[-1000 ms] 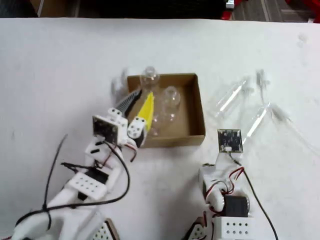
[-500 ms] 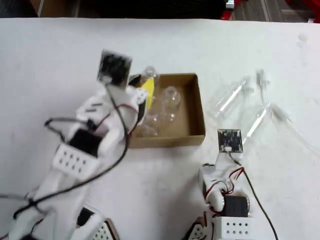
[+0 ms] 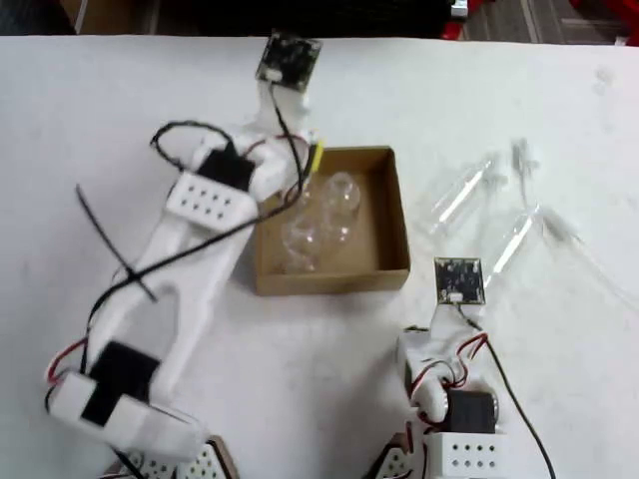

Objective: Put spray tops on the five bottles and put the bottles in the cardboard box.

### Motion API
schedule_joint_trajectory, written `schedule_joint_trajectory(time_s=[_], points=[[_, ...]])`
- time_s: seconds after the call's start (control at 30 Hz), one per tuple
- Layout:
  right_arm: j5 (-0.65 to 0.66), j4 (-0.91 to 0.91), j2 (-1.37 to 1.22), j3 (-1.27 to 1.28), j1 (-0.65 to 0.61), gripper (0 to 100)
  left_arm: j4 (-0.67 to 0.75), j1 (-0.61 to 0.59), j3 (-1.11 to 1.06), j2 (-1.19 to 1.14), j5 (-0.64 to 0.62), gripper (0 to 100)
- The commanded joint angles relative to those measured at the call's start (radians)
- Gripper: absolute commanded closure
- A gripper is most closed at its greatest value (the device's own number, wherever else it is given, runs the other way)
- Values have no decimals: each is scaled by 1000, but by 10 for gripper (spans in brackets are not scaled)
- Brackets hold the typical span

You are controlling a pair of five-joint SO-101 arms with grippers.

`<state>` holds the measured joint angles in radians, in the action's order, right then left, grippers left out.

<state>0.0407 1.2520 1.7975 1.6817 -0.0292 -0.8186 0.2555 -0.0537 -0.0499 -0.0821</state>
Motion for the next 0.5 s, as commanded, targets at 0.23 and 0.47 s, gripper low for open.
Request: schedule_joint_trajectory(time_s=[0.23,0.47], points=[[-6,10,2,9,10,984,-124,-51,190,-87,-135,785],[-6,10,2,9,10,984,-123,-51,166,-91,-135,785]])
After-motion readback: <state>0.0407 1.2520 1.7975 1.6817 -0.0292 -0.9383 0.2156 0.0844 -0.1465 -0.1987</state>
